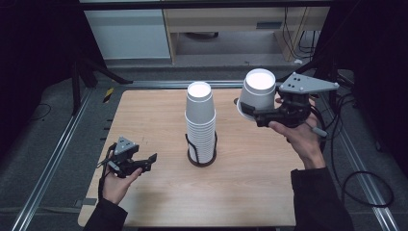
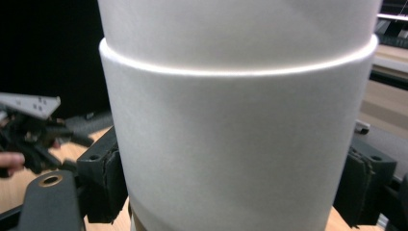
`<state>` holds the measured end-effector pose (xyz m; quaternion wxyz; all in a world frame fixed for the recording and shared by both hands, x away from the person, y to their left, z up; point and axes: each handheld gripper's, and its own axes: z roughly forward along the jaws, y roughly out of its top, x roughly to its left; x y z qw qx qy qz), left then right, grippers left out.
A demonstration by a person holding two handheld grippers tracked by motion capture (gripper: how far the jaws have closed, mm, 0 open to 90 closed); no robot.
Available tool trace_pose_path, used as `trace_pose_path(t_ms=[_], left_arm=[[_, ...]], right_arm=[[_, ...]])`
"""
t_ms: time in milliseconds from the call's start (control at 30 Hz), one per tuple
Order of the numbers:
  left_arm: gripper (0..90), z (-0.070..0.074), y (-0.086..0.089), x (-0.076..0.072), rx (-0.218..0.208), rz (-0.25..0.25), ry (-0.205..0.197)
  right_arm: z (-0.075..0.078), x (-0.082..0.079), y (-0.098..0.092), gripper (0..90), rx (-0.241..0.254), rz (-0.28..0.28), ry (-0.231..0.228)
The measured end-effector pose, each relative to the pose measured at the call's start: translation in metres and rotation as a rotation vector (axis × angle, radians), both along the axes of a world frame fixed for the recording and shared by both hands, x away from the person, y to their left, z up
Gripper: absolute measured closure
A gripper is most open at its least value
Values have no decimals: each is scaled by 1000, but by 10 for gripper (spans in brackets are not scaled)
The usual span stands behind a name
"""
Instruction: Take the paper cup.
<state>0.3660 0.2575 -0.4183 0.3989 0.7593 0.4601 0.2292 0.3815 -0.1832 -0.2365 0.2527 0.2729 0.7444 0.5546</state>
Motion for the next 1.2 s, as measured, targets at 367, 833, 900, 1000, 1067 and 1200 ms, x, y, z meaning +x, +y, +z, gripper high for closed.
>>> trace_pose_path(t_ms=[367, 833, 900, 1000, 1067, 1200], left_arm=[[210, 2, -9, -2, 11, -42, 1], [211, 4, -20, -5, 19, -102, 8], [211, 4, -22, -5, 26, -112, 10], [212, 5, -25, -6, 29, -129, 12], [211, 6, -27, -7, 32, -139, 11], [210, 7, -32, -9, 33, -162, 8]], right_arm=[[-48, -8, -11, 166, -59, 51, 55], [-96, -12, -10, 165, -102, 155, 124], [-102, -13, -8, 165, -117, 176, 132], [-108, -13, -5, 165, -127, 194, 141], [-111, -13, -4, 165, -127, 209, 146], [-118, -14, -2, 165, -138, 230, 155]])
